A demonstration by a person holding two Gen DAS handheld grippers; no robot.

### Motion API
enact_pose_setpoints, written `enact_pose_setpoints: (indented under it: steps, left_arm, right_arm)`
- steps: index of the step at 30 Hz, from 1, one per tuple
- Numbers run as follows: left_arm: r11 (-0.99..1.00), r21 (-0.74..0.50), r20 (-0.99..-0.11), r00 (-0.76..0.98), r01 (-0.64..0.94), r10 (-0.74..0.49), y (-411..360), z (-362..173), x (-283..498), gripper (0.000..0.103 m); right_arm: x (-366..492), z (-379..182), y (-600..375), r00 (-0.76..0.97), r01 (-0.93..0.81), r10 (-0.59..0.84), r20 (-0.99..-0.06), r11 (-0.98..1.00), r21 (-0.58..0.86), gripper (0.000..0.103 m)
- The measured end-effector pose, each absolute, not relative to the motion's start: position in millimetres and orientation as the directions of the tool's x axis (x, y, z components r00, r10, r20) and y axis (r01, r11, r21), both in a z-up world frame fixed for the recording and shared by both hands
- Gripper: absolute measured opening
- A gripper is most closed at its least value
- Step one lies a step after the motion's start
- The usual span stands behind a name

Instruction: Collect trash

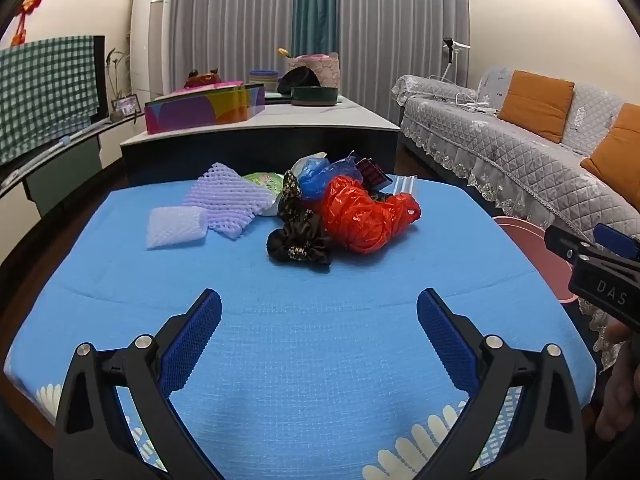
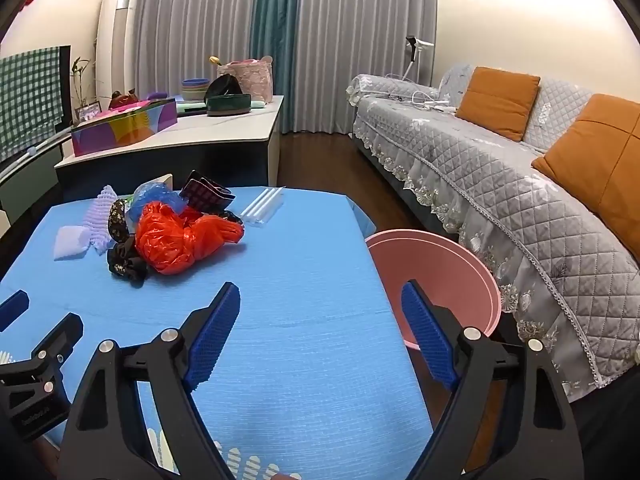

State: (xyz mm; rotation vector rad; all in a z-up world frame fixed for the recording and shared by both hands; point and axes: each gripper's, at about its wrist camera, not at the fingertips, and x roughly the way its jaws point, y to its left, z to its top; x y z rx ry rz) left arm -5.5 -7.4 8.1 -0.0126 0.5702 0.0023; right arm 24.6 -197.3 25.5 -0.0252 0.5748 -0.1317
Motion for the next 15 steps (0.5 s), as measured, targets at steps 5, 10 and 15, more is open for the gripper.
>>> enact_pose_setpoints:
  steps: [5, 10, 15]
  left_arm:
    - [1.000, -0.015, -0.544, 0.839, -0.016, 0.005, -6.9, 6.8, -5.2, 0.095]
    - [1.000, -0.009, -0.547, 0.837, -0.012, 0.006, -7.1, 6.2, -4.1, 0.095]
    - [1.000, -0.017, -0.558, 0.830, -0.009, -0.002, -4.0, 4.2, -3.7, 0.095]
  right_arm:
    - [24.7, 25.2, -200.0, 0.835, 0.129, -0.135, -0.534, 0.990, -0.049, 0.082]
    - [26.2, 22.6, -197.1, 0.833, 0.120, -0.126, -0.538, 0.992, -0.046, 0.080]
    - [26.2, 21.4, -197.1, 0.828, 0.118, -0.112, -0.549, 0.993, -0.026, 0.080]
